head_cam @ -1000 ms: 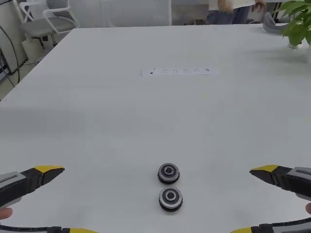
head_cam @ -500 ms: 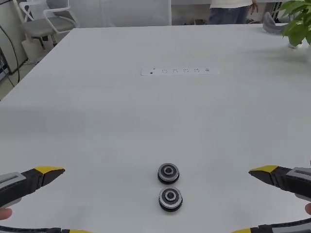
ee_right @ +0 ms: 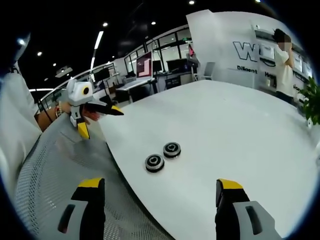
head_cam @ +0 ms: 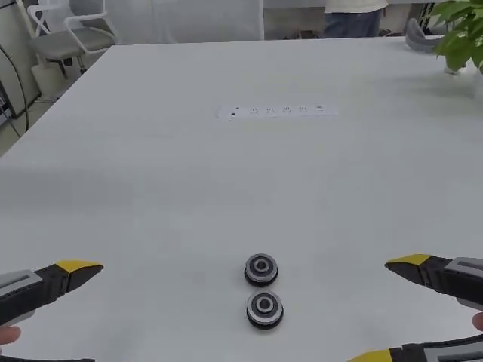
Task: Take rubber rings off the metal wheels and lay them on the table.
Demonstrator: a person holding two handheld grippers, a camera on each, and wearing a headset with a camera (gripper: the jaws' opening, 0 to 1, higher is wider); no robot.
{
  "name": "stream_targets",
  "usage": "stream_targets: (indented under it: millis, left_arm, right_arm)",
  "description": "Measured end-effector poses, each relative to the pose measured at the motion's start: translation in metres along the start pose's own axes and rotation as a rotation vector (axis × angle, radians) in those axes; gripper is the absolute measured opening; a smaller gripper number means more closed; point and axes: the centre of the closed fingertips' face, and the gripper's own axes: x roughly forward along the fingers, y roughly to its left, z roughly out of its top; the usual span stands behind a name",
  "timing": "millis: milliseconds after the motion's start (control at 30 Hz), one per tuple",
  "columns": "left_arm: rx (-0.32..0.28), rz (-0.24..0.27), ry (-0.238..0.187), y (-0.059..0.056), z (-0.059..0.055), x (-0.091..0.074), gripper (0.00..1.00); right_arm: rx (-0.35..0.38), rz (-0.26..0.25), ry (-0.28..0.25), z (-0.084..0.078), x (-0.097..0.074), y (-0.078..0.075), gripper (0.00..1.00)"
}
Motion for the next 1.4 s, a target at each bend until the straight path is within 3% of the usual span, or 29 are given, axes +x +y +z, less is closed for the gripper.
stream_targets:
  millis: [200, 300, 433, 600, 867, 1067, 1400]
  left_arm:
    - [0.035, -0.022, 0.029, -0.004, -0.002, 0.001, 0.98]
    - [0.052, -0.08, 0.029, -0.014, 0.0, 0.002, 0.96]
    - [0.084, -0.076, 0.045, -0.014, 0.0, 0.001, 0.96]
    - [0.078, -0.07, -0.008, -0.011, 0.013, -0.003, 0.97]
    - [0.081, -0.067, -0.057, -0.009, 0.03, -0.005, 0.99]
    - [0.102, -0.063, -0.066, -0.007, 0.036, -0.007, 0.99]
    - [0.137, -0.041, -0.103, 0.001, 0.055, -0.012, 0.99]
  right_arm:
    - [0.026, -0.012, -0.038, 0.006, -0.003, -0.004, 0.91]
    - [0.038, -0.02, -0.051, 0.008, -0.004, -0.007, 0.91]
    - [0.037, -0.026, -0.058, 0.011, -0.006, -0.008, 0.9]
    - [0.014, -0.024, -0.049, 0.014, -0.009, -0.008, 0.9]
    - [-0.011, -0.036, -0.049, 0.023, -0.012, -0.011, 0.9]
    - [-0.03, -0.036, -0.049, 0.028, -0.014, -0.01, 0.9]
    - [-0.073, -0.027, -0.049, 0.04, -0.017, -0.006, 0.9]
